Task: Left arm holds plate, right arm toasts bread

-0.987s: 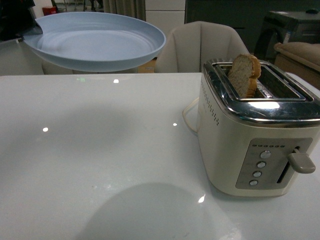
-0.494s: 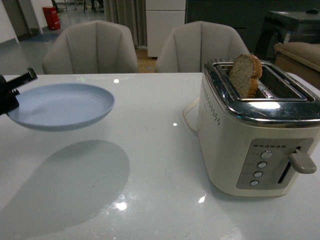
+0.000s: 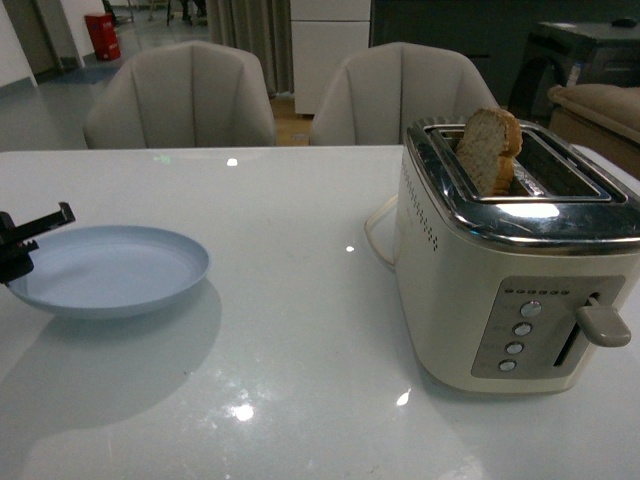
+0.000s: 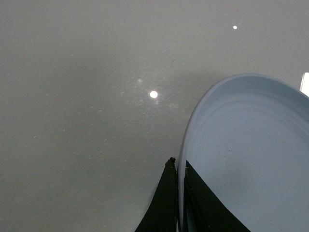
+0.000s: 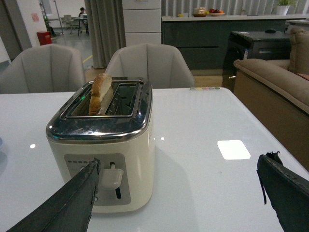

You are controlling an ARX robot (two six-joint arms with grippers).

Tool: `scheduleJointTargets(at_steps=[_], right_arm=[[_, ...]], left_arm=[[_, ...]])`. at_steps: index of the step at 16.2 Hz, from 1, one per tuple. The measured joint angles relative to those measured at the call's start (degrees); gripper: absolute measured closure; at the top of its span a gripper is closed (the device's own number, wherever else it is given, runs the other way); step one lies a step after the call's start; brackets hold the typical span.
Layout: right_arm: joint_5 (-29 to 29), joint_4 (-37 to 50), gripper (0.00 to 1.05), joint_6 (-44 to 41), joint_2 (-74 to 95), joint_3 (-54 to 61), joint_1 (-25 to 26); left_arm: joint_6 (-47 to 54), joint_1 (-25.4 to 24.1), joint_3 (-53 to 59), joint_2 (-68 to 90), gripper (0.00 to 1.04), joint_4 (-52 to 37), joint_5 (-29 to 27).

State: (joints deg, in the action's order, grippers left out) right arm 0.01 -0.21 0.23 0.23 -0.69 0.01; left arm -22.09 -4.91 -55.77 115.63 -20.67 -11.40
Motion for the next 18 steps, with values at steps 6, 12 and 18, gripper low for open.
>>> scheduleJointTargets(at_steps=[6, 12, 18], right_arm=[[0.0, 0.0, 0.06, 0.0, 0.0, 0.0, 0.0], [0.0, 0.0, 0.06, 0.0, 0.0, 0.0, 0.0], [0.0, 0.0, 0.06, 0.0, 0.0, 0.0, 0.0]], left_arm=[[1.2, 0.3, -1.7, 3.3, 1.02, 0.3, -1.6], [7.2, 1.4, -0.8, 4.2, 0.6, 1.9, -2.3], [10.2, 2.1, 0.0, 4.2, 0.11, 1.5, -2.8]])
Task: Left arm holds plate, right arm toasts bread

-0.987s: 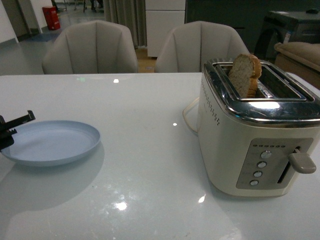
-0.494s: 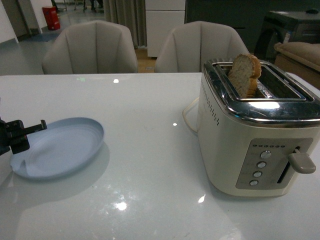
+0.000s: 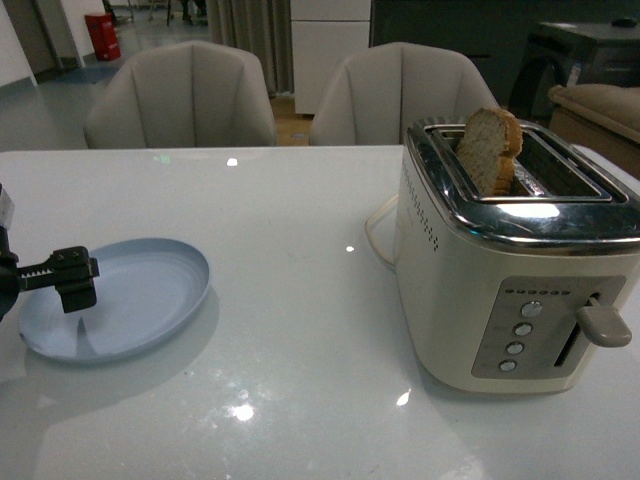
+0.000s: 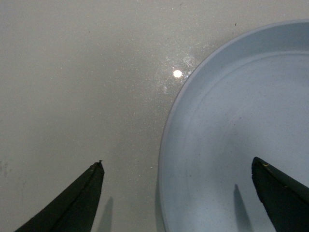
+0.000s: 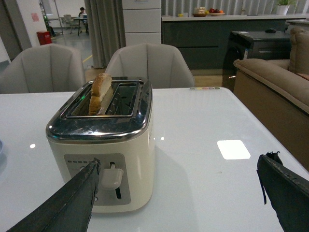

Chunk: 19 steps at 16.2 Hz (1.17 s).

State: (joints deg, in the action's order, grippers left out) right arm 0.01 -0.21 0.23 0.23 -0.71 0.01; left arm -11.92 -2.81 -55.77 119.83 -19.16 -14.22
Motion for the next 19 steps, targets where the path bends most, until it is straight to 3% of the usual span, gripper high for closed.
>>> scheduleJointTargets(at_steps=[1, 12, 19], right_arm=[[0.0, 0.0, 0.06, 0.0, 0.0, 0.0, 0.0], [0.0, 0.0, 0.06, 0.0, 0.0, 0.0, 0.0], [0.0, 0.0, 0.06, 0.0, 0.0, 0.0, 0.0]], left_arm=[[0.4, 0.0, 0.0, 0.0, 0.05, 0.1, -0.1], [-0.5, 0.9, 0.4, -3.0, 0.07, -0.2, 1.7], [-4.4, 7.1, 2.0, -24.5, 0.07, -1.0, 8.3]])
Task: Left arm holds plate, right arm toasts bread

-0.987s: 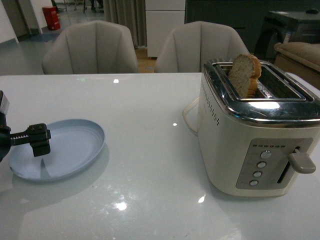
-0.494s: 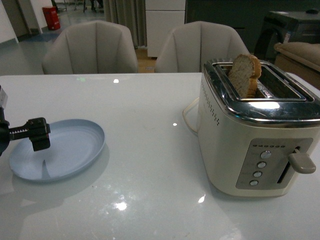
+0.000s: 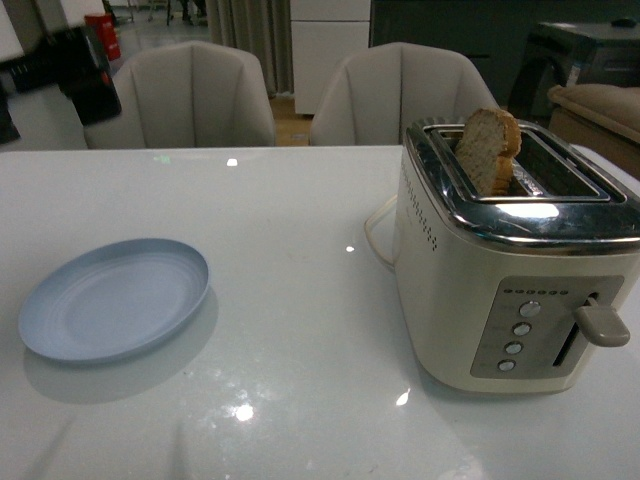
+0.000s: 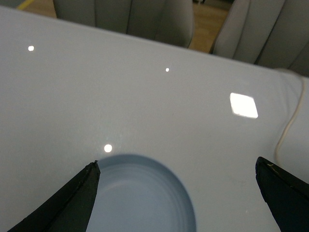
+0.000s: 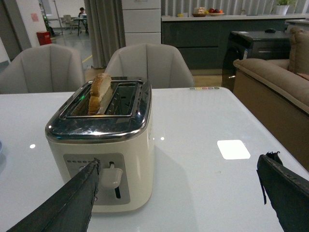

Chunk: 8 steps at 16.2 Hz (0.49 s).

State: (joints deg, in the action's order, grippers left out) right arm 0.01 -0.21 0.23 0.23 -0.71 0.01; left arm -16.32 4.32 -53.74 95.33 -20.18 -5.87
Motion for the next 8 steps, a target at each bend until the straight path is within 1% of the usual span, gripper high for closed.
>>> scheduleJointTargets(at_steps=[2, 5, 6, 7, 8], right_arm=[[0.0, 0.0, 0.06, 0.0, 0.0, 0.0, 0.0], [0.0, 0.0, 0.06, 0.0, 0.0, 0.0, 0.0], [0.0, 0.0, 0.06, 0.0, 0.0, 0.0, 0.0], [0.0, 0.0, 0.06, 0.0, 0.0, 0.0, 0.0], [0.0, 0.0, 0.06, 0.0, 0.0, 0.0, 0.0]], left_arm=[[0.1, -0.7, 0.0, -5.0, 0.07, -0.5, 0.1], [0.5, -0.8, 0.2, -7.6, 0.07, -1.0, -0.5], [4.2, -0.8, 4.0, -7.9, 0.16, -12.1, 1.6], [9.6, -0.8, 10.5, -10.4, 0.28, -19.5, 2.3], [12.4, -0.8, 16.4, -13.3, 0.41, -23.8, 2.7]])
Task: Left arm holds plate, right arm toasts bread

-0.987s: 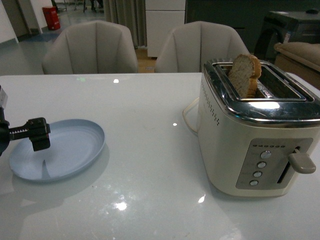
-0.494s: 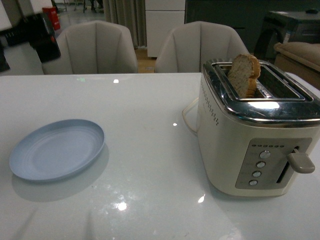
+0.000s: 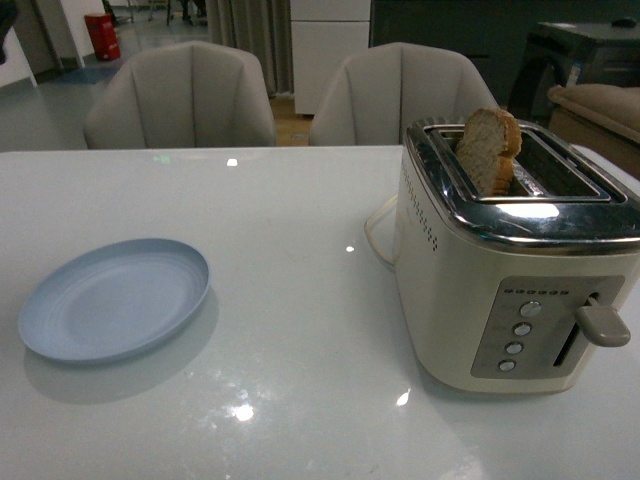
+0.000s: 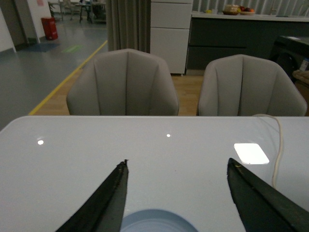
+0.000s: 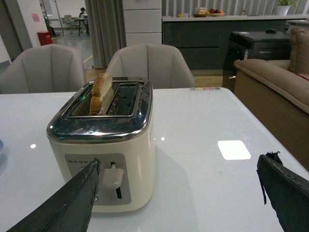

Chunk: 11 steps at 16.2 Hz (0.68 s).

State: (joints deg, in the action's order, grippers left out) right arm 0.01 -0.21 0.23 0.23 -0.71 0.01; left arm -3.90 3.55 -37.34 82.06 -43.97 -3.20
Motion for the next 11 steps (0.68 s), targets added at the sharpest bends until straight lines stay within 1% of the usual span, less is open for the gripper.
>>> scheduleJointTargets(at_steps=[3, 4, 5, 6, 11], right_arm=[[0.0, 0.0, 0.06, 0.0, 0.0, 0.0, 0.0], [0.0, 0.0, 0.06, 0.0, 0.0, 0.0, 0.0], [0.0, 0.0, 0.06, 0.0, 0.0, 0.0, 0.0], [0.0, 0.0, 0.06, 0.0, 0.0, 0.0, 0.0], [0.0, 0.0, 0.06, 0.0, 0.0, 0.0, 0.0]], left_arm=[[2.8, -0.7, 10.5, -8.3, 0.77, -3.7, 0.2], [2.9, -2.5, 14.1, -10.7, 0.9, -4.2, 3.0], [2.9, -3.4, 16.7, -12.5, 1.01, -4.5, 3.0], [3.0, -3.8, 19.3, -14.8, 1.03, -4.6, 2.8], [3.0, -3.5, 28.3, -26.3, 1.03, -2.2, 3.1]])
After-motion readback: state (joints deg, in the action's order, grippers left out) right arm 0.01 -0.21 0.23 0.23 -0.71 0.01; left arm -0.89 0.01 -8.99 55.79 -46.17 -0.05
